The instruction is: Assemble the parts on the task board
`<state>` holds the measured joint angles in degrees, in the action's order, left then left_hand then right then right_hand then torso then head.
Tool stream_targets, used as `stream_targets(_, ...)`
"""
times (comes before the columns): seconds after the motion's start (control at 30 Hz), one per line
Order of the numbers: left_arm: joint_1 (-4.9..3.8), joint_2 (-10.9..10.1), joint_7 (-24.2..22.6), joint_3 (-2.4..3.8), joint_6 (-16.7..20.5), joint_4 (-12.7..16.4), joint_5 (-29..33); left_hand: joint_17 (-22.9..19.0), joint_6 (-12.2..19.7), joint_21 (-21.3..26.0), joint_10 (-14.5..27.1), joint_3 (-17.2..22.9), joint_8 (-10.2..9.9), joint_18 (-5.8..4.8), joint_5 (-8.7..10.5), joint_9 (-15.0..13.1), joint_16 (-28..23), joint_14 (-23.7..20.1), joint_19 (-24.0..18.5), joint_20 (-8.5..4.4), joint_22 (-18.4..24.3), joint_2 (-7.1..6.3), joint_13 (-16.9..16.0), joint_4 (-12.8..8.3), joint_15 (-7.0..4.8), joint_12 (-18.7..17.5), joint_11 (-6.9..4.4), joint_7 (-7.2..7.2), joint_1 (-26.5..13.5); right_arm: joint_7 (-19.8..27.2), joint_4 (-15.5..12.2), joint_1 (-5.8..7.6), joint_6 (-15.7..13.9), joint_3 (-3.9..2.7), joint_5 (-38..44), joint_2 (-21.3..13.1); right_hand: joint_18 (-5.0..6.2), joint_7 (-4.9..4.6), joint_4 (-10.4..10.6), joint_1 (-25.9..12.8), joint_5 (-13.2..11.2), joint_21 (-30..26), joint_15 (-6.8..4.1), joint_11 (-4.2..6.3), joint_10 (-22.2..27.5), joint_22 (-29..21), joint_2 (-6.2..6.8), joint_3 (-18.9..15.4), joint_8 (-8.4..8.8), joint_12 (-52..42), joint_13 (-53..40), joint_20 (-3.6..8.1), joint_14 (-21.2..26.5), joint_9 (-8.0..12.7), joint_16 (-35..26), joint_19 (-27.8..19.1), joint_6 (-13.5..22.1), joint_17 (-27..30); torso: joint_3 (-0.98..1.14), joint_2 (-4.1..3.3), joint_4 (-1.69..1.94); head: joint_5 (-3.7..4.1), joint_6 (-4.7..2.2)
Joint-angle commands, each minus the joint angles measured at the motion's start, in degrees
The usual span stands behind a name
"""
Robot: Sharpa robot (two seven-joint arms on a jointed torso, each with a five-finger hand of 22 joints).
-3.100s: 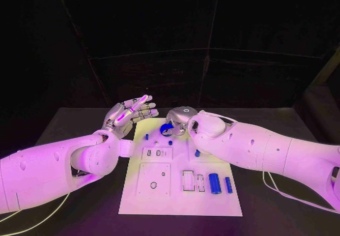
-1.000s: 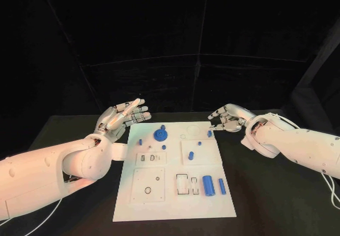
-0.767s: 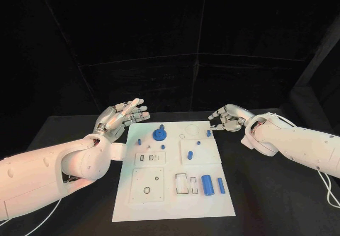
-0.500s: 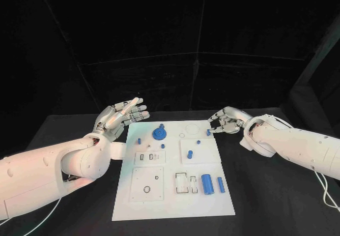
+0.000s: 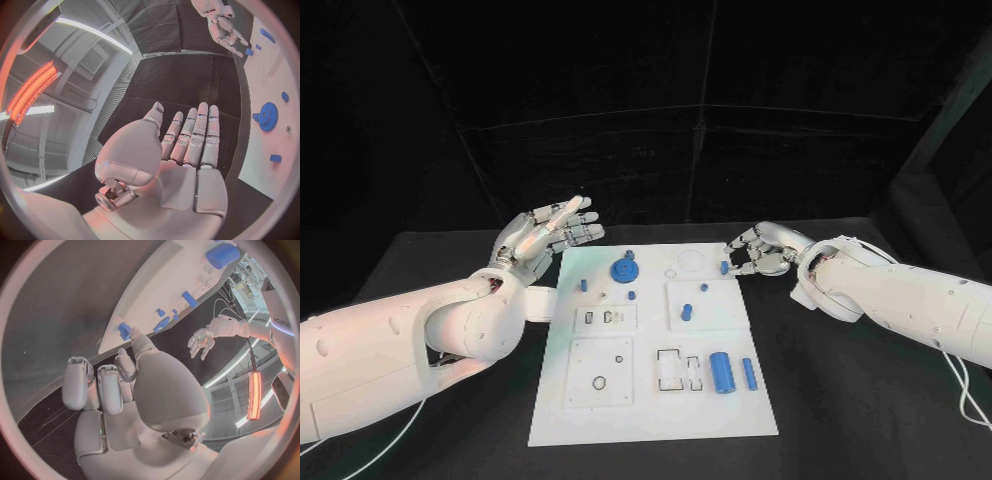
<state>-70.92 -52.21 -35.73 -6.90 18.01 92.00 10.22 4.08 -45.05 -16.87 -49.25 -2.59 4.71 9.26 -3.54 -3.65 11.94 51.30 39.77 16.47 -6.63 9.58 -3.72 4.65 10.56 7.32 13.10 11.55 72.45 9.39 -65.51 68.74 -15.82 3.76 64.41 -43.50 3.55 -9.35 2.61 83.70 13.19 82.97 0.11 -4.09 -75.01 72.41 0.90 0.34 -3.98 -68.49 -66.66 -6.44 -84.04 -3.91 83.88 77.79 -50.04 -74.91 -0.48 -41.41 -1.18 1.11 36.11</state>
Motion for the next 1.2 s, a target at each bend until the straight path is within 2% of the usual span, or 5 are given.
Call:
stream_targets(0.03, -0.07, 0.1, -0.5, 0.06, -0.7, 0.0, -0.1, -0.1, -0.2, 0.0, -0.4, 0.2, 0.1, 0.86, -0.19, -0.1, -0.3, 0.4, 0.3, 0.01, 0.1, 0.18, 0.1, -0.3, 0.01, -0.2, -0.11, 4.40, 0.2, 0.2, 0.3, 0.06, 0.6, -0.03, 0.3, 0.5, 0.19, -0.05, -0.3, 0.1, 0.1, -0.2, -0.06, -0.16, 0.1, 0.0, -0.37, -0.1, -0.24, 0.0, -0.1, -0.06, -3.3, -0.1, -0.2, -0.2, -0.1, -2.6, 0.04, -0.03, 0.09, 0.07, 0.09)
stream_targets(0.33, -0.06, 0.2, -0.5, 0.06, -0.8, -0.1, -0.1, -0.1, -0.2, 0.0, -0.4, 0.2, 0.1, 0.86, -0.19, -0.1, -0.3, 0.4, 0.3, 0.01, 0.1, 0.18, 0.1, -0.3, 0.01, -0.2, -0.11, 4.40, 0.2, -0.6, 1.4, -0.38, 1.4, -0.03, 1.3, 1.7, 0.13, -0.16, -0.6, 0.1, -0.3, -0.1, -0.04, -0.20, -0.7, 0.3, -1.40, 0.4, -1.38, -0.9, -1.1, -0.05, -3.4, -0.4, -0.1, 0.0, -2.4, -2.8, -0.01, -0.05, 0.10, -0.19, 0.39)
stream_targets(0.9, -0.05, 0.1, -0.4, 0.06, -0.8, -0.1, -0.1, -0.1, -0.2, 0.0, -0.4, 0.2, 0.1, 0.86, -0.19, -0.1, -0.3, 0.4, 0.3, 0.01, 0.1, 0.18, 0.1, -0.3, 0.01, -0.2, -0.11, 4.40, 0.2, -1.2, 2.1, -0.74, 2.2, -0.03, 2.1, 2.6, 0.05, 0.04, -0.8, -0.1, -1.0, 0.0, -0.15, -0.03, -1.2, 0.7, -2.25, 1.0, -2.17, -1.5, -1.7, 0.00, -3.4, -0.5, 0.0, 0.3, -4.4, -3.1, 0.04, 0.00, 0.03, -0.36, 0.73)
stream_targets(1.03, -0.05, 0.2, -0.4, 0.06, -0.8, -0.2, -0.1, -0.1, -0.3, 0.0, -0.4, 0.2, 0.1, 0.86, -0.19, -0.1, -0.3, 0.4, 0.3, 0.01, 0.1, 0.18, 0.1, -0.3, 0.01, -0.2, -0.11, 4.39, 0.2, -1.3, 2.4, -0.78, 2.0, -0.03, 2.2, 2.8, 0.04, 0.36, -0.8, -0.3, -2.2, 0.1, -0.34, 0.23, -1.4, 0.8, -3.14, 1.7, -2.63, -1.7, -1.9, 0.14, -3.5, -0.5, 0.1, 0.4, -5.8, -3.1, 0.06, 0.00, 0.00, -0.37, 0.85)
stream_targets(1.2, -0.05, 0.2, -0.4, 0.06, -0.8, -0.2, -0.1, -0.1, -0.4, 0.1, -0.5, 0.4, 0.1, 0.88, -0.19, -0.1, -0.4, 0.5, 0.4, 0.00, 0.1, 0.19, 0.1, -0.5, -0.02, -0.2, -0.15, 4.36, 0.3, -1.5, 2.5, -0.81, 1.6, -0.03, 2.2, 2.9, -0.01, 1.11, -1.3, 0.3, -5.6, 0.1, -0.83, 0.84, -1.5, 1.1, -4.79, 3.7, -3.38, -1.9, -2.1, 0.55, -3.5, -0.6, 0.1, 0.6, -8.0, -3.3, 0.05, 0.00, 0.02, -0.37, 0.95)
